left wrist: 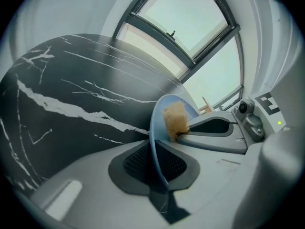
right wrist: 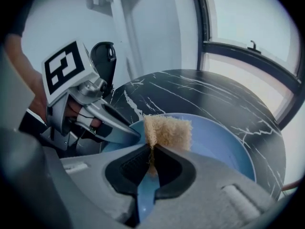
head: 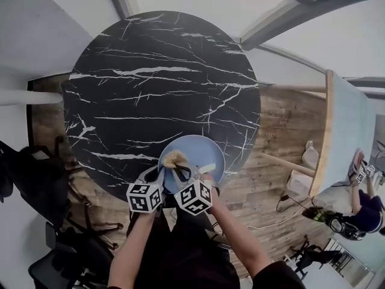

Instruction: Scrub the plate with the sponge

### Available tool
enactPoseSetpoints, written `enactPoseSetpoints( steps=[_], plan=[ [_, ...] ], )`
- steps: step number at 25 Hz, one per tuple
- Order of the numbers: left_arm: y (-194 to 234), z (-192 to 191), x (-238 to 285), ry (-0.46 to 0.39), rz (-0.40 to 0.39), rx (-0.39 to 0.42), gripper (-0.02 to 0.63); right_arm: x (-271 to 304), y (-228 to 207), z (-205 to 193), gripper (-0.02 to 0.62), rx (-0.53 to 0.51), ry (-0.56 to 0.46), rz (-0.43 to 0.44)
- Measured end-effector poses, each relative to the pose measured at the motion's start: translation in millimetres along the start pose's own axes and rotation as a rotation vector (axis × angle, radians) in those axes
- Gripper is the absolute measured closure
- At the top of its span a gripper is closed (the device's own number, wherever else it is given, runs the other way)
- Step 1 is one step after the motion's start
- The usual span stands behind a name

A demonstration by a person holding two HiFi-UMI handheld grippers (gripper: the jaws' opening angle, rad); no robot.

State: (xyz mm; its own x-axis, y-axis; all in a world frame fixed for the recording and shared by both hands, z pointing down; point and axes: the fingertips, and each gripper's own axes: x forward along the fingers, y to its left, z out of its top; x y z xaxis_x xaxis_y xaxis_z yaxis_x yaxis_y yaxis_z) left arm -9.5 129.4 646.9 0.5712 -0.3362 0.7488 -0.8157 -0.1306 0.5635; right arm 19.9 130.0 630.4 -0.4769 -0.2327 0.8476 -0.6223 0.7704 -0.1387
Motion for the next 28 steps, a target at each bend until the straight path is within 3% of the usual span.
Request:
enactPoseSetpoints(
  steps=[10, 20, 28],
  plan=[
    [-0.9, 0.9, 1.2, 0.002, -0.022, 0.01, 0.578, 15.9, 0.9, 0.6, 0.572, -0.022, 0.139, 0.063],
    [-0.5, 0.6, 0.6, 0.008, -0.024, 0.012, 0.58, 19.2, 0.9, 3.9, 0.572, -0.022, 0.211, 0.123],
    [-0.2, 1.2, 0.1, 0.002, -0.023, 0.004, 0.58, 19.3, -14.8, 8.9, 0.572, -0.007, 0.214, 0.079]
  ],
)
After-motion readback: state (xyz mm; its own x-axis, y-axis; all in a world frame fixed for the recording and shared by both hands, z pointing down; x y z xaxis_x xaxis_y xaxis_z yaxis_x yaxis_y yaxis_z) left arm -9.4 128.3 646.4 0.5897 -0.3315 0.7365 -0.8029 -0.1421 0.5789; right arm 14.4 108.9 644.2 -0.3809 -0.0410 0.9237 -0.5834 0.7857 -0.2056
